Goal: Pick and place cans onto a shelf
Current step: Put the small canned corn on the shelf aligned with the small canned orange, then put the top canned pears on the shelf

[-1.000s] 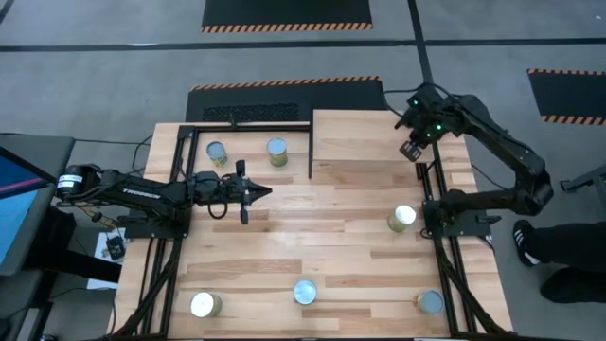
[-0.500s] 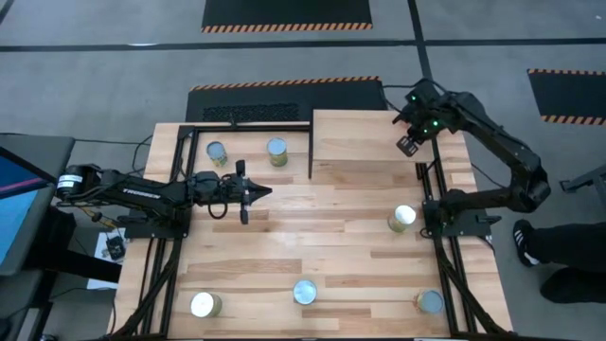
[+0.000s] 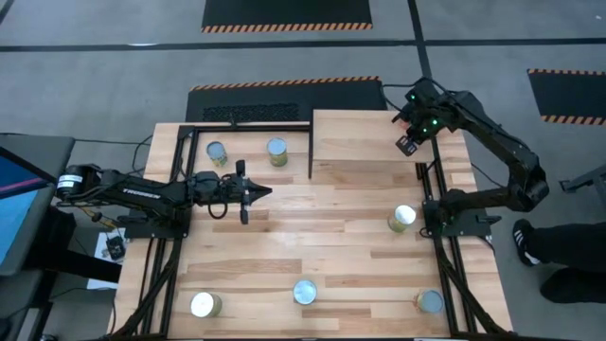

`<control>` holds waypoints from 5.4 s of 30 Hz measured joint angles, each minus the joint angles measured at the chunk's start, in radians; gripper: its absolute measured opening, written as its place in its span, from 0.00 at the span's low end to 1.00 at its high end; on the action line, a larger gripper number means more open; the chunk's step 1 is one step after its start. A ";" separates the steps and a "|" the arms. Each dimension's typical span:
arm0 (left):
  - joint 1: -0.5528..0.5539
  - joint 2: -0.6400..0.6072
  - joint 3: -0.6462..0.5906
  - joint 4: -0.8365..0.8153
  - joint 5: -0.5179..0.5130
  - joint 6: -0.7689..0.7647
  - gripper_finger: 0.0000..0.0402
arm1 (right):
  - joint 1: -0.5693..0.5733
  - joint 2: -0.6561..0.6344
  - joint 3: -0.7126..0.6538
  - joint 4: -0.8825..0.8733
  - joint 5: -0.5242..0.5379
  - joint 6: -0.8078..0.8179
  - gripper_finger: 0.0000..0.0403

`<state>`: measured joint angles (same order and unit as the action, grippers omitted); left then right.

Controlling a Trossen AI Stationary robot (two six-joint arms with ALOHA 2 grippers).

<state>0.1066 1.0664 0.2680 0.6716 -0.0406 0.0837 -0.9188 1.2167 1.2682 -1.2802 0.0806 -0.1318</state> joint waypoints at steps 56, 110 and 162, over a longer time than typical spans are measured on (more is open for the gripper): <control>0.000 0.000 0.000 -0.002 0.000 0.001 0.03 | 0.643 -0.706 -0.697 1.022 -0.056 0.055 0.06; 0.226 0.441 0.659 -0.931 -0.107 0.417 0.33 | 1.242 -0.064 -0.577 1.124 0.310 0.359 0.19; 0.340 0.521 0.732 -1.035 -0.209 0.583 0.01 | 1.272 -0.064 -0.577 1.142 0.310 0.333 0.19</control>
<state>0.4462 1.5875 1.0000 -0.3631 -0.2492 0.6664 0.3531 1.1522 0.6910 -0.1383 0.3904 0.2008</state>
